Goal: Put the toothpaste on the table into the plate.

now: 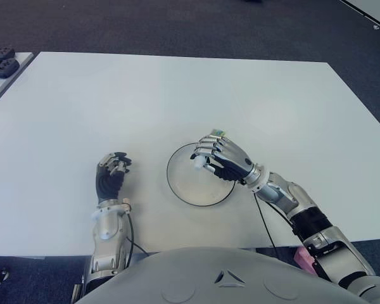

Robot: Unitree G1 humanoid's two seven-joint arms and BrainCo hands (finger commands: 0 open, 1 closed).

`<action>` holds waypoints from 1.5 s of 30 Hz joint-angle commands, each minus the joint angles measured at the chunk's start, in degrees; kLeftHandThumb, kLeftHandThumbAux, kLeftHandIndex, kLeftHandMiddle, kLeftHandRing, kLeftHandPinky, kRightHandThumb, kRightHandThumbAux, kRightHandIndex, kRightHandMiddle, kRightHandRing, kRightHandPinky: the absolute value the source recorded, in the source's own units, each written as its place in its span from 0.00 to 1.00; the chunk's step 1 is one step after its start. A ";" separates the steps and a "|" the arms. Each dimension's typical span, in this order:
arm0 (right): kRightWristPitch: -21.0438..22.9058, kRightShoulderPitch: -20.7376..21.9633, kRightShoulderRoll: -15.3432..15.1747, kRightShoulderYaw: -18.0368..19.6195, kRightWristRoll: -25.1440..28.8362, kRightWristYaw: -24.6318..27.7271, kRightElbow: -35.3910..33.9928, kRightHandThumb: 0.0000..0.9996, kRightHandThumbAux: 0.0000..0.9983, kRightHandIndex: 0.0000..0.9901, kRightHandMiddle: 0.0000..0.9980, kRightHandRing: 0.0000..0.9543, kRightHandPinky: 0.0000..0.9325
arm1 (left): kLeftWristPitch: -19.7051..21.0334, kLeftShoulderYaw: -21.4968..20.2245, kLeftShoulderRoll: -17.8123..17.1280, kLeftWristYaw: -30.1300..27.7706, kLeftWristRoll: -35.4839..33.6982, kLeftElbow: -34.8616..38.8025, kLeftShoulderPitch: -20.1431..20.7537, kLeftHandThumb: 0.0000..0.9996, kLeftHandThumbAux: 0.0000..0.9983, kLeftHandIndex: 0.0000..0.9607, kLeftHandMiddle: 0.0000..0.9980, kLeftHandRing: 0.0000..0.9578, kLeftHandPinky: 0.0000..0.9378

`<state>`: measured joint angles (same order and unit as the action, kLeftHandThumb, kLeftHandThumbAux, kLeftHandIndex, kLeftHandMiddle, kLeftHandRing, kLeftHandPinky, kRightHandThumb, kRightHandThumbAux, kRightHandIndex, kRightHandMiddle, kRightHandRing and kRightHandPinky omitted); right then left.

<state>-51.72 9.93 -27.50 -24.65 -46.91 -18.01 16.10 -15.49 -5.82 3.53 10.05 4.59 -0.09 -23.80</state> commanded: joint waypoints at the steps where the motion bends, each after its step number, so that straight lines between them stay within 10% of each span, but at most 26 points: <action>1: 0.01 0.99 -0.58 -1.16 -2.55 0.75 1.28 0.85 0.68 0.40 0.55 0.91 0.93 | 0.41 0.35 0.29 0.64 0.73 -0.26 -0.38 0.71 0.72 0.45 0.51 0.52 0.54; 15: 4.06 1.02 -1.11 -2.67 -5.00 3.75 4.27 0.85 0.67 0.42 0.59 0.84 0.85 | -0.49 0.34 0.13 0.67 1.06 -0.56 -0.57 0.71 0.72 0.45 0.50 0.51 0.54; 26: 8.99 0.44 -1.95 -2.50 -3.68 12.04 -0.37 0.41 0.34 0.04 0.05 0.06 0.10 | 0.28 0.35 0.20 0.59 1.35 -0.23 -0.61 0.71 0.72 0.45 0.51 0.52 0.55; 45: 12.31 -1.14 -3.32 -1.84 -1.98 14.47 -2.86 0.28 0.16 0.00 0.00 0.00 0.00 | 0.18 -0.29 0.22 0.65 0.72 -1.21 0.21 0.71 0.72 0.45 0.52 0.53 0.54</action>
<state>-40.33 9.27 -30.61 -26.81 -49.88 -4.31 13.15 -15.97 -5.96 3.54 10.10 5.39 -0.38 -23.82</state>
